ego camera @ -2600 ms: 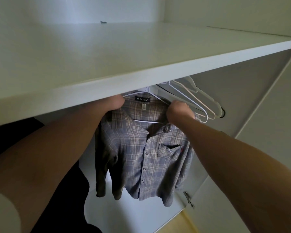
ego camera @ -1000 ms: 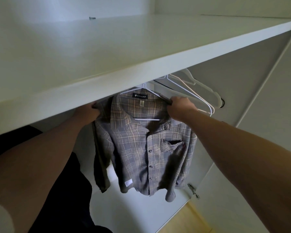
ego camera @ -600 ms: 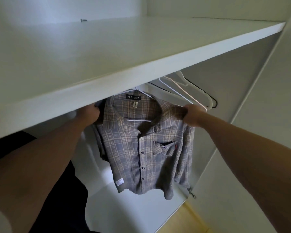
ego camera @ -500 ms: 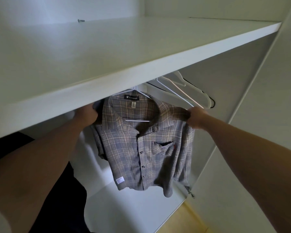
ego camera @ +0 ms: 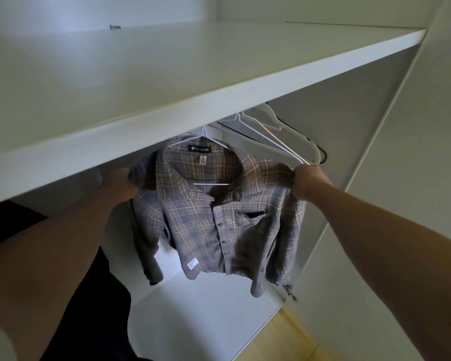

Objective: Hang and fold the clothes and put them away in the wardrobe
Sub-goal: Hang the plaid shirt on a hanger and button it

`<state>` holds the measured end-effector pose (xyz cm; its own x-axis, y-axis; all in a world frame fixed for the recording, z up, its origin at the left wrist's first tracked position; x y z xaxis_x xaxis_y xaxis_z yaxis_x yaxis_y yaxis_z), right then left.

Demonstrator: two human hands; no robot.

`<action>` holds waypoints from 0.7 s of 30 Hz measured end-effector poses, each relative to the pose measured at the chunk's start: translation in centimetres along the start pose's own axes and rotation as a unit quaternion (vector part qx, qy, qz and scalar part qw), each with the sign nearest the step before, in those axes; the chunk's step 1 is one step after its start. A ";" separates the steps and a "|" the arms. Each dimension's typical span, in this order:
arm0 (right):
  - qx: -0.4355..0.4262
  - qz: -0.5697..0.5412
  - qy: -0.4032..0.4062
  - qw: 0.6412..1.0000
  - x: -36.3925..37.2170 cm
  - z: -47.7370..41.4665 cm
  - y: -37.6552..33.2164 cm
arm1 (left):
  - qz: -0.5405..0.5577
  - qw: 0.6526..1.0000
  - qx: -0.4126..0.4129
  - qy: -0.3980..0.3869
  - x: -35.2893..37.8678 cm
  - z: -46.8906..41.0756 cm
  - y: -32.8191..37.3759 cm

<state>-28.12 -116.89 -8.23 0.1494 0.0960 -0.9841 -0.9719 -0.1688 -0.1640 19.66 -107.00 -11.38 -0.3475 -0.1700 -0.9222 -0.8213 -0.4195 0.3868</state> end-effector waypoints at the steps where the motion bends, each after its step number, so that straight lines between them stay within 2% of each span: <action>1: 0.002 -0.003 0.003 1.000 -0.1 0.1 0.0 | 0.007 1.000 -0.007 -0.005 0.2 0.1 -0.5; 9: 0.000 -0.001 -0.012 1.000 0.0 1.0 -0.4 | 0.046 0.998 -0.026 0.029 -0.6 0.5 -3.5; 13: 0.037 0.039 -0.009 0.999 0.4 1.1 0.2 | -0.053 0.998 -0.029 -0.023 -1.1 0.5 -4.4; 16: 0.069 0.055 0.000 0.996 0.6 1.2 0.8 | -0.087 0.995 -0.056 0.000 -2.0 0.6 -6.0; 18: 0.082 0.056 0.002 0.995 0.6 1.3 0.9 | -0.108 0.993 -0.045 0.030 -2.3 0.8 -5.8; 21: 0.086 0.062 -0.001 0.994 0.8 1.3 0.6 | -0.137 0.990 -0.035 0.026 -1.8 1.0 -4.9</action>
<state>-28.87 -115.62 -9.01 0.0263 0.0873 -0.9958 -0.9996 -0.0093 -0.0272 23.89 -103.74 -11.63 -0.0904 -0.0857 -0.9922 -0.8472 -0.5171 0.1219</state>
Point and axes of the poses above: each hand's wrist, its own z-axis away from the middle knuckle, its own x-axis out of the palm, y = z × x, the point moved 7 cm from there along -z, towards the middle knuckle, and after that the axes turned 2 degrees about -y, right-handed, at the moved point
